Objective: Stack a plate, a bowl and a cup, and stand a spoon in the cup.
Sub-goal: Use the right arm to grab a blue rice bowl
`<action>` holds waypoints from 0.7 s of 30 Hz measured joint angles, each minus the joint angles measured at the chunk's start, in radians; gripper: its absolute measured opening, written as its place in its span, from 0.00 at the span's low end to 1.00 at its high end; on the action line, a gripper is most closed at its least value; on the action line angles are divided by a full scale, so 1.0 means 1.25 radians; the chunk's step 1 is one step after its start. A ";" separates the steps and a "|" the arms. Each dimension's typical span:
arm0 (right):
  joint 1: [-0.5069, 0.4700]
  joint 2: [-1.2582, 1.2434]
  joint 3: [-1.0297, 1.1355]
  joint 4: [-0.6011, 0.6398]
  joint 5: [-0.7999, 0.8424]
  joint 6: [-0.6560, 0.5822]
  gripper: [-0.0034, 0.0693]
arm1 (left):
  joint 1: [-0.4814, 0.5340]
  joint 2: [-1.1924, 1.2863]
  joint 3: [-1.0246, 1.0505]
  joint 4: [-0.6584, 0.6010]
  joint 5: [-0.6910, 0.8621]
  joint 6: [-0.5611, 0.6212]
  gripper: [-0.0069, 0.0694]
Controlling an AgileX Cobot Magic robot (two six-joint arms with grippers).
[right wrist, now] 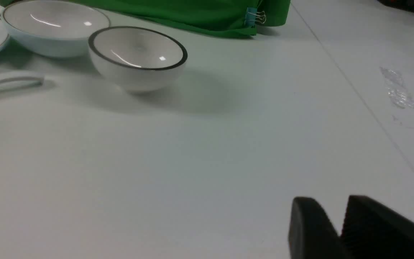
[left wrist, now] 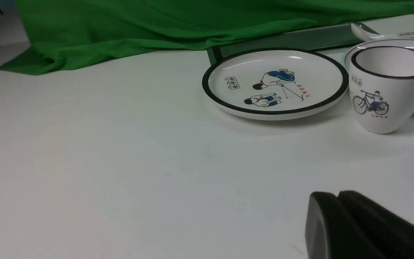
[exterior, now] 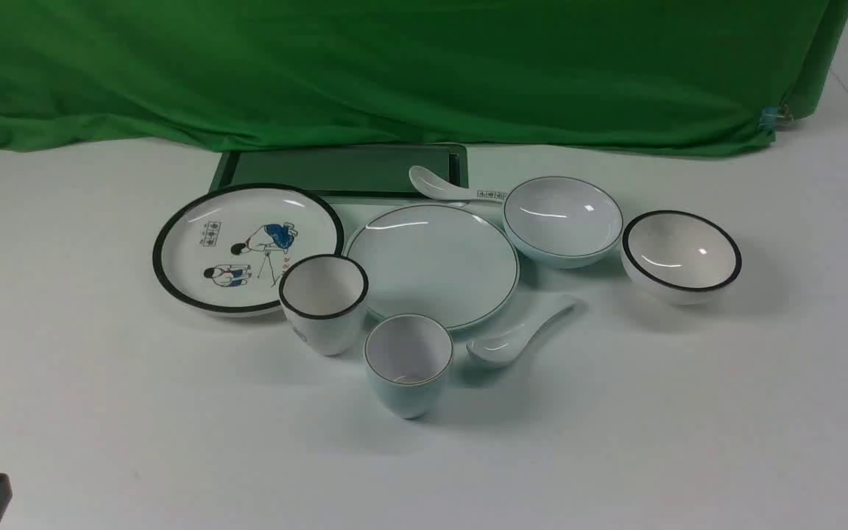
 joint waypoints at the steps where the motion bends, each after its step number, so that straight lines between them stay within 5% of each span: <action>1: 0.000 0.000 0.000 0.000 0.000 0.000 0.31 | 0.000 0.000 0.000 0.000 0.000 0.000 0.05; 21: 0.000 0.000 0.000 0.000 0.000 0.000 0.37 | 0.000 0.000 0.000 0.007 0.000 0.000 0.05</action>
